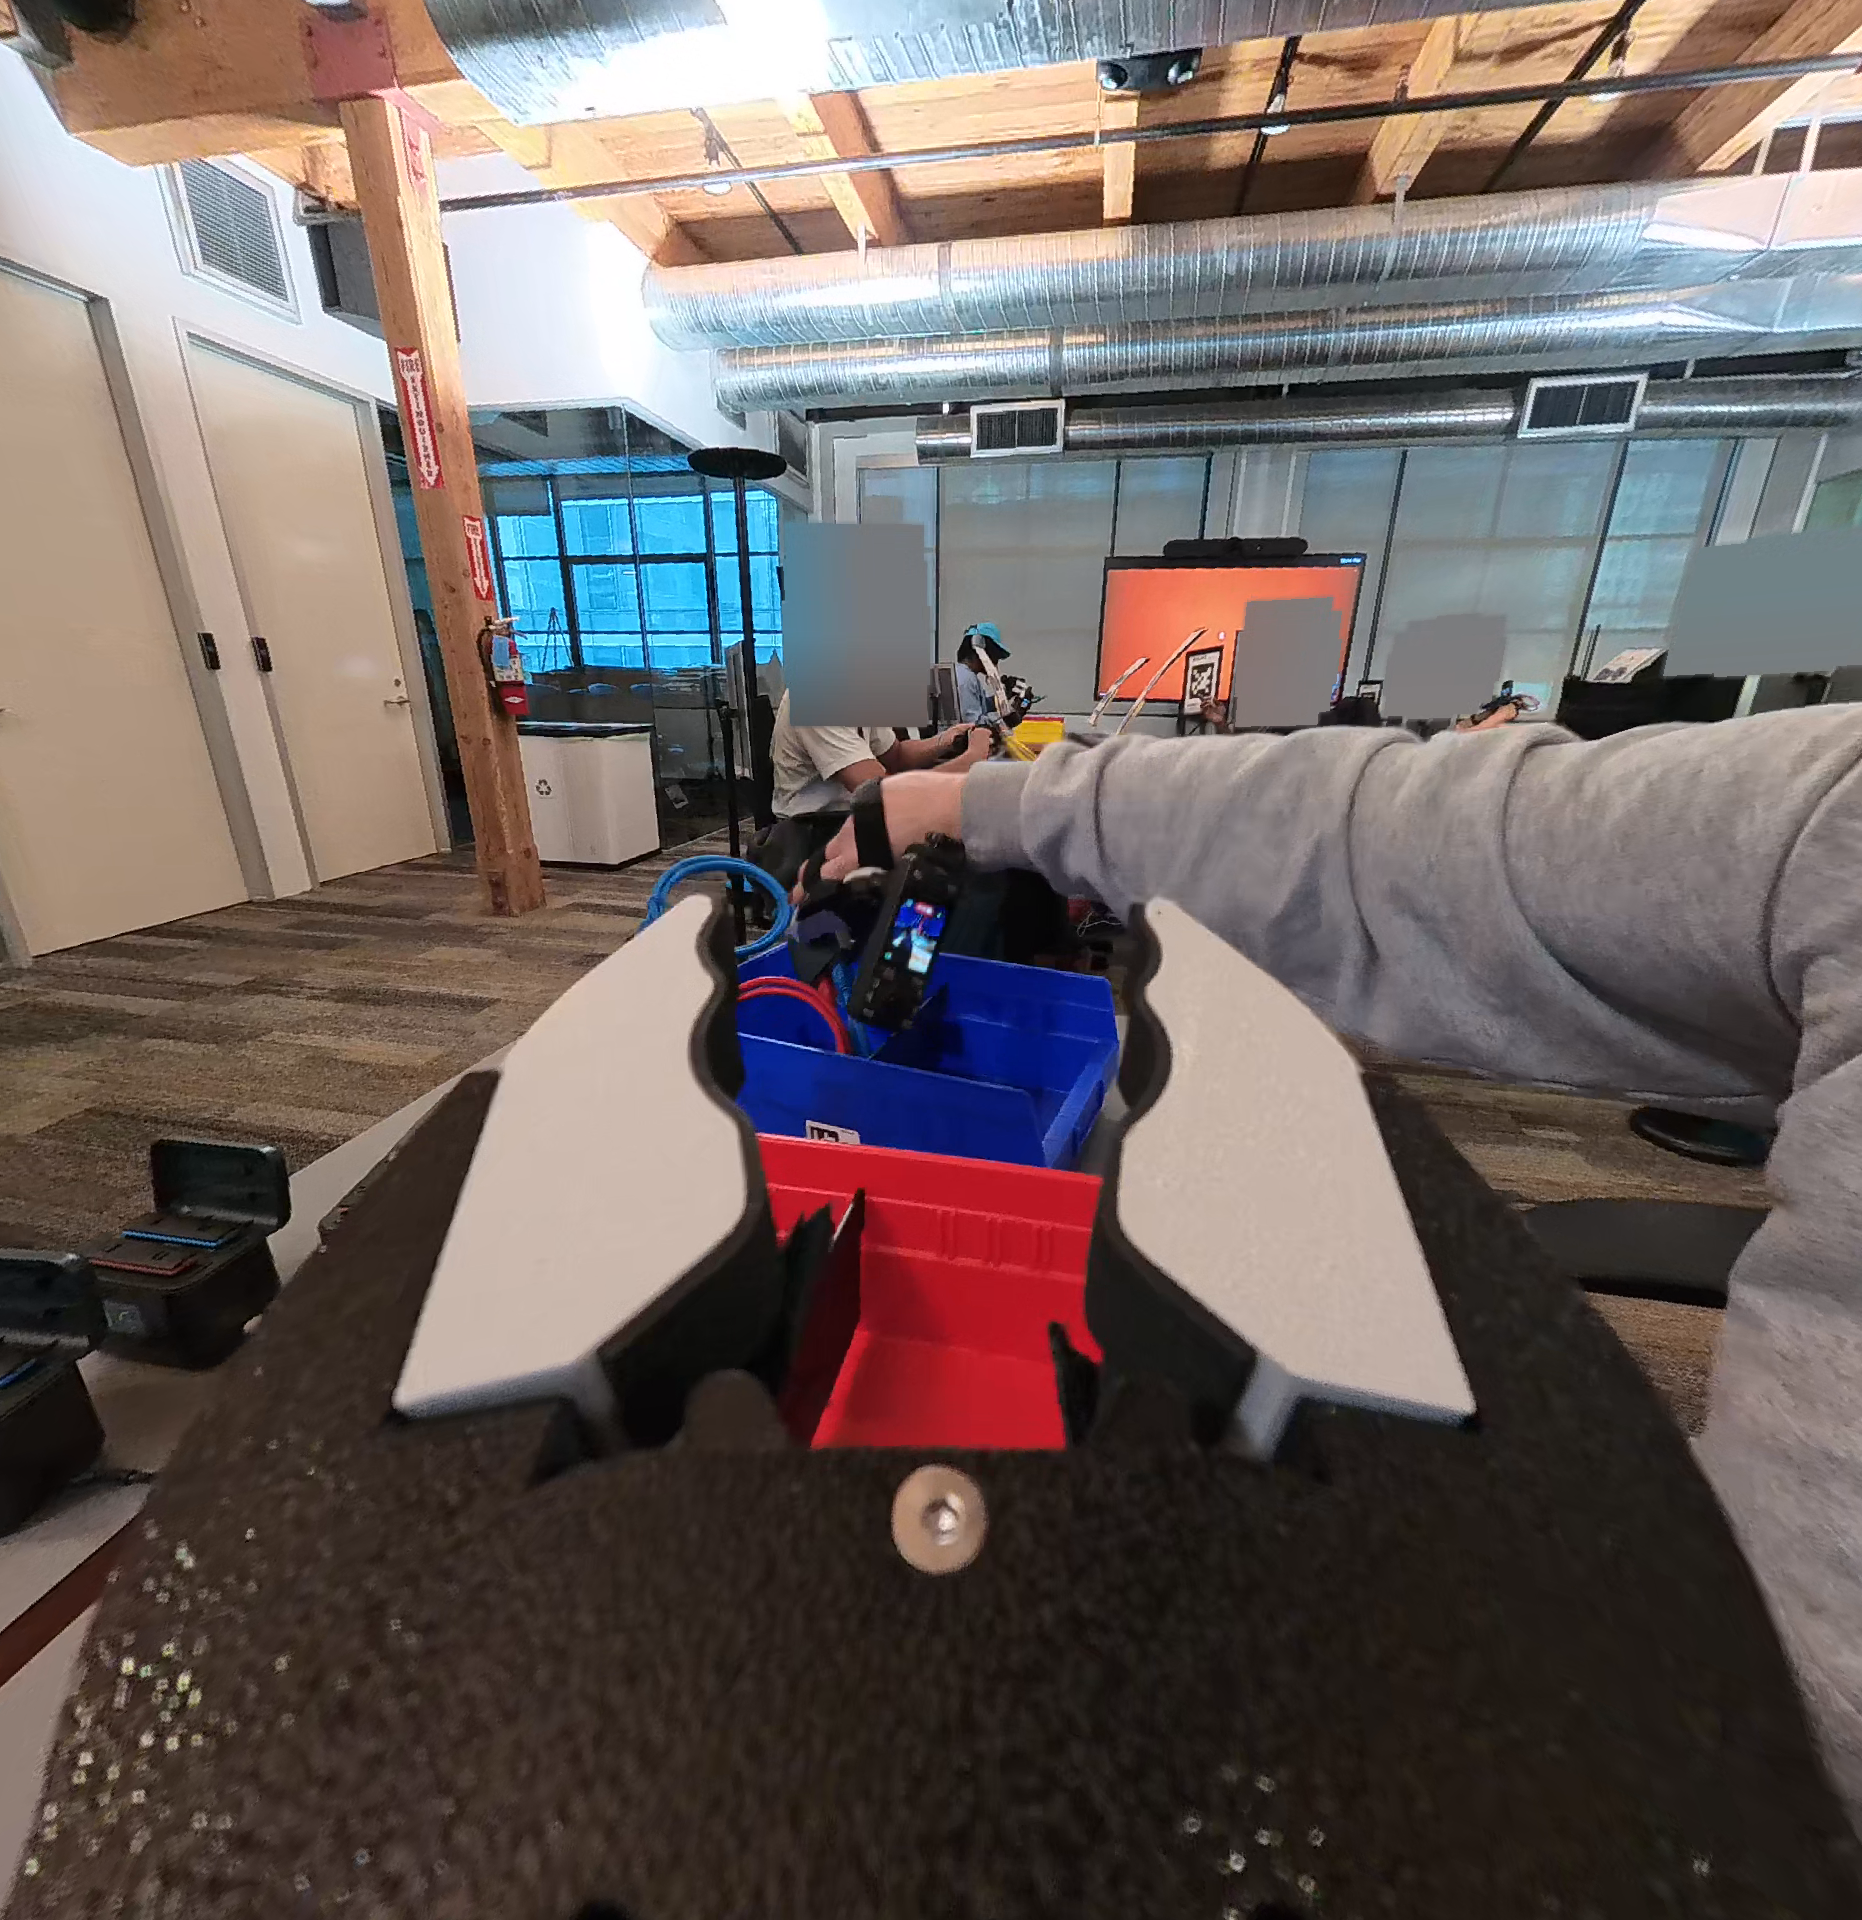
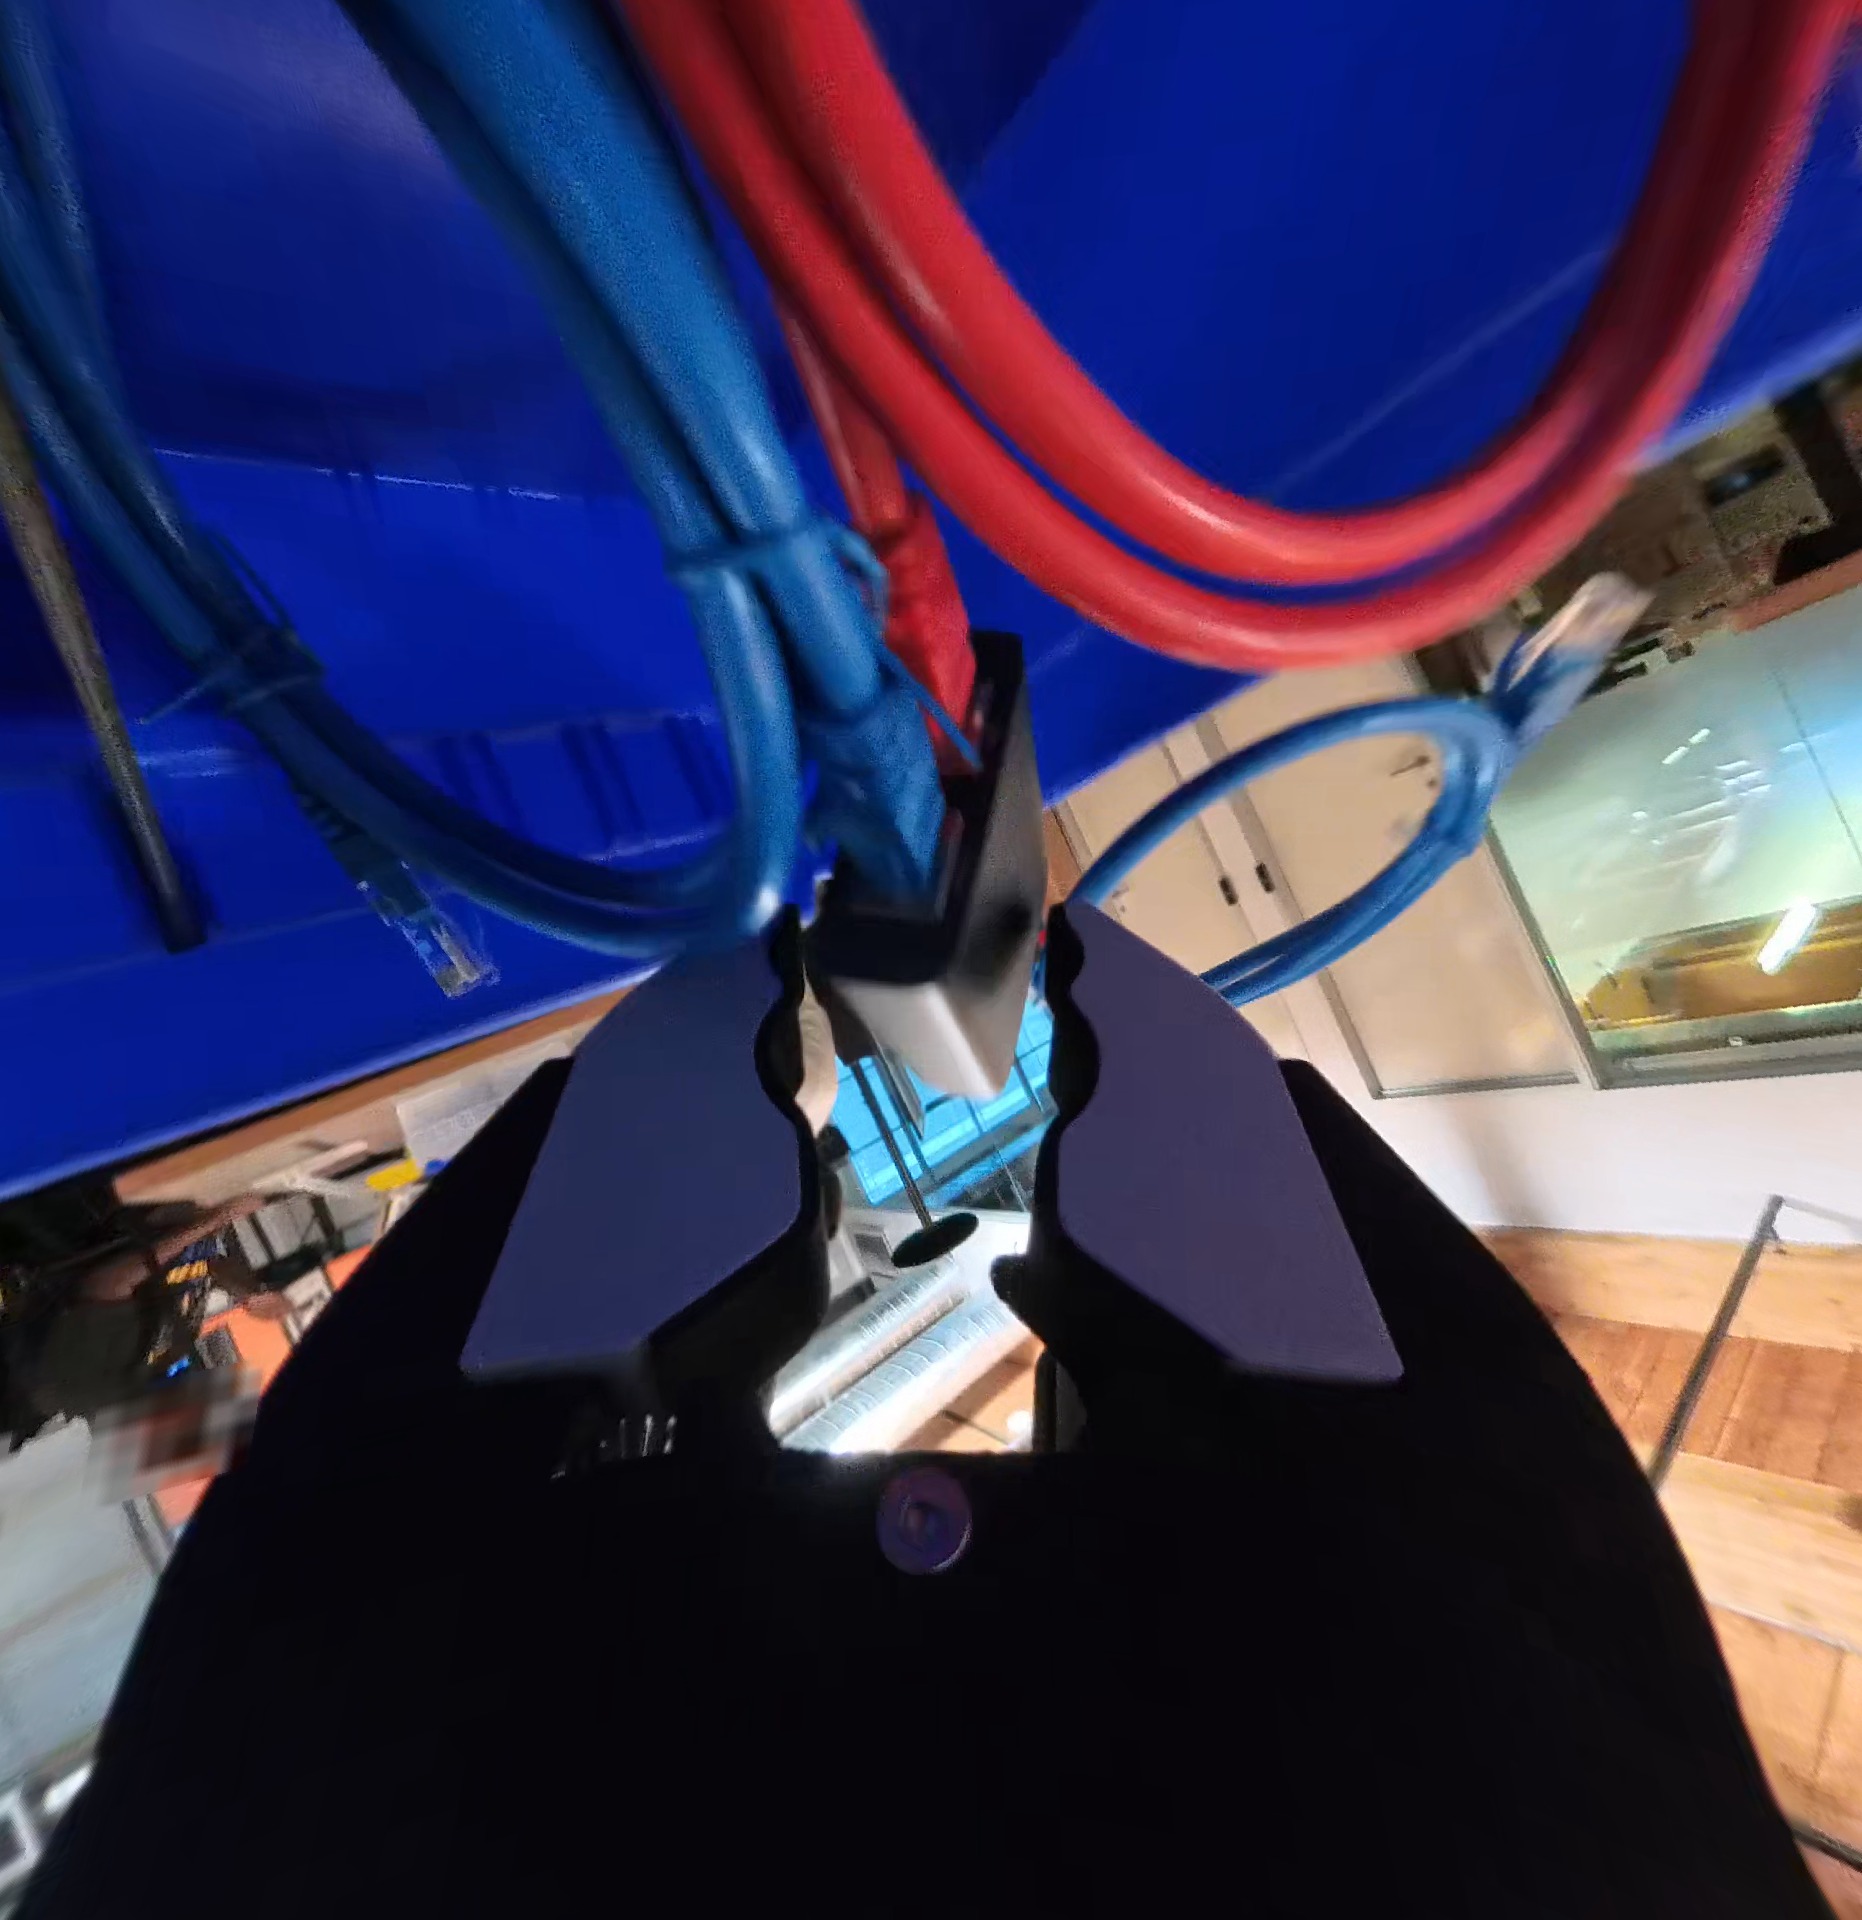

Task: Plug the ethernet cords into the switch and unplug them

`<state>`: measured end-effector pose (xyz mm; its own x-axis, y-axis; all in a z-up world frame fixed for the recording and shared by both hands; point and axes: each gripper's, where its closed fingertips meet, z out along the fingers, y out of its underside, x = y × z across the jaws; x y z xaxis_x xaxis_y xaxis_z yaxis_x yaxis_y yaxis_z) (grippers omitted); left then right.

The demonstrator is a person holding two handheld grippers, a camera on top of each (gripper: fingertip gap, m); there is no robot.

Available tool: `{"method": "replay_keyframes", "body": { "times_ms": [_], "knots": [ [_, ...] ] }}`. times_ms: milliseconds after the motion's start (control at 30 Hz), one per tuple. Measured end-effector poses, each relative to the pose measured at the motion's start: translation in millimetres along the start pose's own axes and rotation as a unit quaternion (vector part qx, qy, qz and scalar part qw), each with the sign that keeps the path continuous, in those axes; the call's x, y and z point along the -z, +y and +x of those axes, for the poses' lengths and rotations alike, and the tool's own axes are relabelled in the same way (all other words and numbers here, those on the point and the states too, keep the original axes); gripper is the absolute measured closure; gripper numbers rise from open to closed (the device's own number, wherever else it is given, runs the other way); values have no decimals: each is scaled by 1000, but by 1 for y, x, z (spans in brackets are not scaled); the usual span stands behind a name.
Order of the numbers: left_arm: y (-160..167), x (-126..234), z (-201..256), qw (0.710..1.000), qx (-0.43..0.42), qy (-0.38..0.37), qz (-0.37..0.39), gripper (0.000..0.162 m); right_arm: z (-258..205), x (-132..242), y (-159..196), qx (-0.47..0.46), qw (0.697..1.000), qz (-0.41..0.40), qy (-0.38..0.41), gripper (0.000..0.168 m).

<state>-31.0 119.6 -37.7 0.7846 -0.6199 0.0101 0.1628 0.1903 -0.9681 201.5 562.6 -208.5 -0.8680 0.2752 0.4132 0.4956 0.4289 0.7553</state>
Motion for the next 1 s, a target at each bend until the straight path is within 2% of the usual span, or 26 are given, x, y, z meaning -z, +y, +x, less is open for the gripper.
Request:
{"method": "replay_keyframes", "body": {
  "times_ms": [100,200,333,367,433,500,567,700,767,867,933,1000],
  "knots": [
    [1,1,-4,1000,4,-7,1,91,9,19,14,-57,998,13,10,112],
    [-1,2,-10,1000,12,-20,8,90,6,44,28,-143,989,22,3,110],
    [-2,4,-14,999,3,-38,7,90,4,84,28,-295,952,73,27,112],
    [-3,5,-14,999,1,-43,7,91,6,99,21,-345,932,106,31,111],
    [-4,6,-16,998,-10,-56,4,93,13,143,-17,-438,867,238,17,114],
    [-1,6,-18,997,-26,-71,-8,97,19,203,-65,-471,791,391,-11,117],
    [5,5,-23,994,-43,-91,-32,98,23,258,-99,-474,734,486,-3,120],
    [16,7,-32,981,-85,-155,-77,102,35,318,-123,-544,658,505,126,132],
    [25,18,-40,960,-119,-234,-99,118,33,338,-130,-587,610,506,166,138],
    [46,37,-44,915,-160,-336,-157,133,20,347,-132,-635,559,490,210,144],
    [72,40,-31,902,-165,-341,-205,136,8,345,-134,-662,526,491,209,145],
    [99,37,-7,897,-197,-314,-243,142,-3,346,-142,-677,487,522,178,146]
  ]
}}
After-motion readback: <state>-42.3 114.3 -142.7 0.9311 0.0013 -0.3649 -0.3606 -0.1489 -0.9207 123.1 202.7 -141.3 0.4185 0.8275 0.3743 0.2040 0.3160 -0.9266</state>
